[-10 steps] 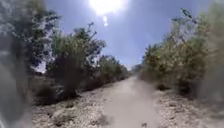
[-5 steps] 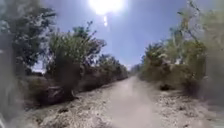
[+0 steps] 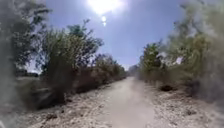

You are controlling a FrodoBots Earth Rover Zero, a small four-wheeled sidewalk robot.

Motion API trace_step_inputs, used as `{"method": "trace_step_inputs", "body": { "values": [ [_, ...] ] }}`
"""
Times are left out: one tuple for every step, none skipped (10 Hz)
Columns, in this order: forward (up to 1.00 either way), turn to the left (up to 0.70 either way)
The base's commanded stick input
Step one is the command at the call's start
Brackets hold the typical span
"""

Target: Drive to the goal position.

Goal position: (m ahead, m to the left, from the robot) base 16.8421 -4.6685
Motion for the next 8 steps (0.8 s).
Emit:
{"method": "trace_step_inputs", "body": {
  "values": [
    [0.44, 0.02],
    [0.44, 0.02],
    [0.44, 0.02],
    [0.44, 0.02],
    [0.44, 0.02],
    [0.44, 0.02],
    [0.44, 0.02],
    [0.44, 0.02]
  ]
}}
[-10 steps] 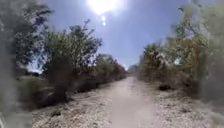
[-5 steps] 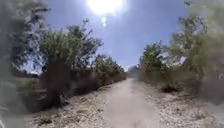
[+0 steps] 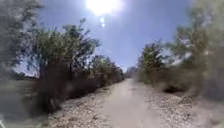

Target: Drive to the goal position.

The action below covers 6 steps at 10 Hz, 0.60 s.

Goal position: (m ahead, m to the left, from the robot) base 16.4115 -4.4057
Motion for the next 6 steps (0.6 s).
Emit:
{"method": "trace_step_inputs", "body": {
  "values": [
    [0.44, 0.02],
    [0.44, 0.02],
    [0.44, 0.02],
    [0.44, 0.02],
    [0.44, 0.02],
    [0.44, 0.02]
  ]
}}
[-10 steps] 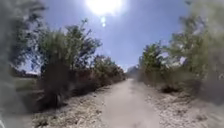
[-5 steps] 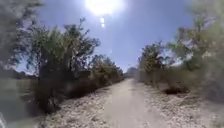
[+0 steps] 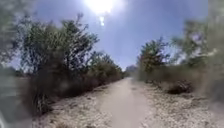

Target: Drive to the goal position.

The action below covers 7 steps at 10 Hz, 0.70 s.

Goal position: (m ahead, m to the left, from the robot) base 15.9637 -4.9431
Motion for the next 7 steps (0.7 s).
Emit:
{"method": "trace_step_inputs", "body": {
  "values": [
    [0.44, 0.02],
    [0.44, 0.02],
    [0.44, 0.02],
    [0.44, 0.02],
    [0.44, 0.02],
    [0.44, 0.02],
    [0.44, 0.02]
  ]
}}
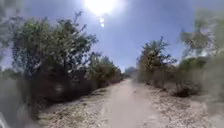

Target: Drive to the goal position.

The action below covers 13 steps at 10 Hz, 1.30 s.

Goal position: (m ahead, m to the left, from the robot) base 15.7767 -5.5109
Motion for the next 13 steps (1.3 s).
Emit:
{"method": "trace_step_inputs", "body": {
  "values": [
    [0.44, 0.02],
    [0.44, 0.02],
    [0.44, 0.02],
    [0.44, 0.02],
    [0.44, 0.02],
    [0.44, 0.02],
    [0.44, 0.02],
    [0.44, 0.02],
    [0.44, 0.02],
    [0.44, 0.02],
    [0.44, 0.02],
    [0.44, 0.02],
    [0.44, 0.02]
  ]
}}
